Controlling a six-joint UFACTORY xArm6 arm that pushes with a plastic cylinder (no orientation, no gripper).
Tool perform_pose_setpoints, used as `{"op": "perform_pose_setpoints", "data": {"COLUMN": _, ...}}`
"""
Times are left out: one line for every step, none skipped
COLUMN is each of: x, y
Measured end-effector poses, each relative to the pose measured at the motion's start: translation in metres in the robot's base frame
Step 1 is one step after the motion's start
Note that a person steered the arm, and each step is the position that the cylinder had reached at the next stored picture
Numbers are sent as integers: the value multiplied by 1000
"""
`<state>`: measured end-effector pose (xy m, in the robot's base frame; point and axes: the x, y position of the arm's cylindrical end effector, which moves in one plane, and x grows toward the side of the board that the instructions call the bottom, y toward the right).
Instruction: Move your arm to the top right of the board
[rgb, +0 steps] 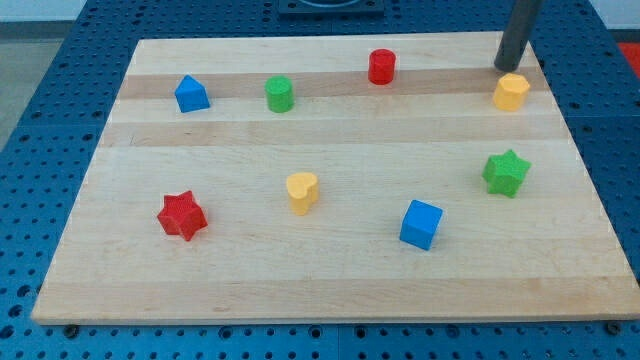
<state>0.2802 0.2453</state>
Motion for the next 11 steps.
{"op": "perform_pose_setpoints", "data": {"x": -25, "y": -6}}
{"op": "perform_pose_setpoints", "data": {"x": -86, "y": -16}}
{"op": "perform_pose_setpoints", "data": {"x": -83, "y": -41}}
{"op": "perform_pose_setpoints", "data": {"x": -60, "y": -94}}
{"op": "perform_pose_setpoints", "data": {"x": -60, "y": -70}}
{"op": "perform_pose_setpoints", "data": {"x": -54, "y": -15}}
{"op": "perform_pose_setpoints", "data": {"x": -54, "y": -37}}
{"op": "perform_pose_setpoints", "data": {"x": -54, "y": -75}}
{"op": "perform_pose_setpoints", "data": {"x": -54, "y": -51}}
{"op": "perform_pose_setpoints", "data": {"x": -54, "y": 28}}
{"op": "perform_pose_setpoints", "data": {"x": -53, "y": 7}}
